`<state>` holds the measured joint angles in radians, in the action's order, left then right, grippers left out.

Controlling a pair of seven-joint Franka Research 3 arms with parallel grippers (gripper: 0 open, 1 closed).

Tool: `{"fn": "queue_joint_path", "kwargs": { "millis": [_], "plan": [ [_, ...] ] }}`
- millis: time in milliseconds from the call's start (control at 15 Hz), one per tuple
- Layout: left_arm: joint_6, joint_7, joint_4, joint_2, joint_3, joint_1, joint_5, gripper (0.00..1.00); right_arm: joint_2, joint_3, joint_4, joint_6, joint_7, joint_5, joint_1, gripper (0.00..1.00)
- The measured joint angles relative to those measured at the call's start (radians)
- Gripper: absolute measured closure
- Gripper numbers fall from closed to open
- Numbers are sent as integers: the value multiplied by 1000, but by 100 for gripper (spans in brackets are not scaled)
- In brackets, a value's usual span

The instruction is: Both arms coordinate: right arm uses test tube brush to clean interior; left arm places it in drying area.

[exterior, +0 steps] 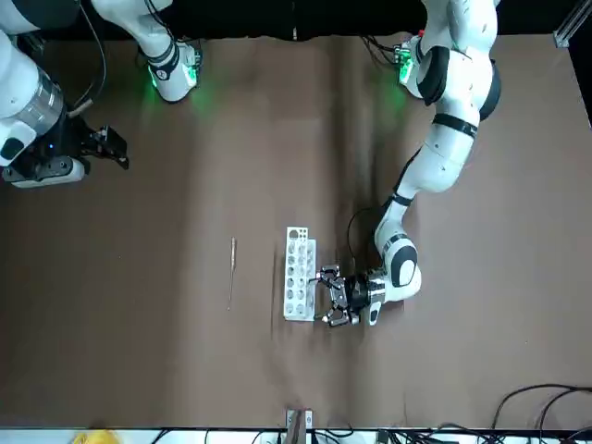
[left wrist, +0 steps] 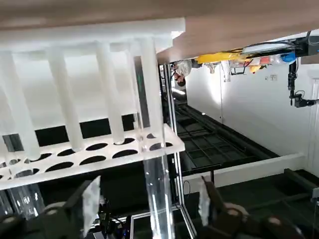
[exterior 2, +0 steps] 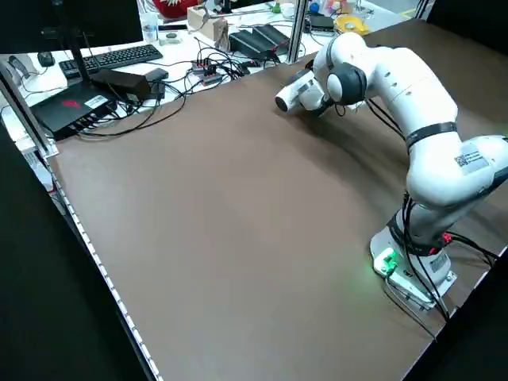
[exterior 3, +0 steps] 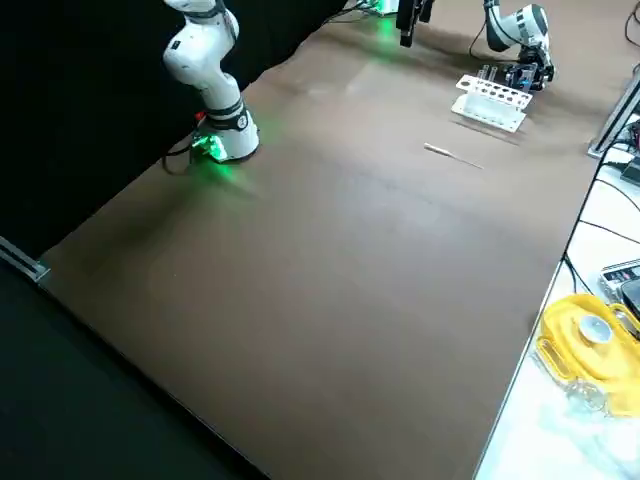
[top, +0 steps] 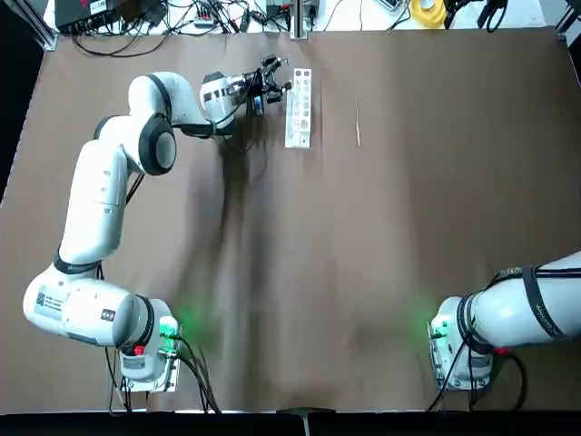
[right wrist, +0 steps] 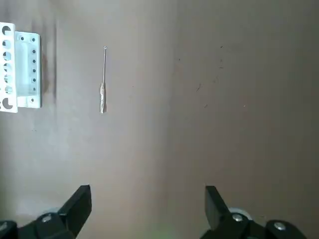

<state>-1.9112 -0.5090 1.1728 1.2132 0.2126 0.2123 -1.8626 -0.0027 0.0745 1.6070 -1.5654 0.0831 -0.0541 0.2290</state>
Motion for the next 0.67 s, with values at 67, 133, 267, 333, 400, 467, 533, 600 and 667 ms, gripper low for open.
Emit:
{"fn": "queue_joint_path", "kwargs": {
  "millis": [67,133,267,333,400,467,533,600,667],
  "plan": [
    [0,0,0,0,0,0,0,2,0,0,0,0,0,0,0,0],
    [0,-1,-2,0,0,-1,0,1,0,0,0,0,0,0,0,0],
    [5,-20,-15,-7,-3,-4,7,1,0,0,0,0,0,0,0,0],
    [8,-44,-25,-19,-12,-5,25,1,0,0,0,0,0,0,0,0],
    [10,-69,-34,-40,-21,-8,50,1,0,0,0,0,0,0,0,0],
    [13,-104,-42,-101,-28,-21,100,1,0,0,0,0,0,0,0,0],
    [13,-120,-40,-138,-29,-26,119,1,0,0,0,0,0,0,0,0],
    [13,-140,-34,-174,-30,-27,133,1,0,0,0,0,0,0,0,0],
    [14,-166,-27,-209,-31,-26,146,1,0,0,0,0,0,0,0,0]
  ]
}}
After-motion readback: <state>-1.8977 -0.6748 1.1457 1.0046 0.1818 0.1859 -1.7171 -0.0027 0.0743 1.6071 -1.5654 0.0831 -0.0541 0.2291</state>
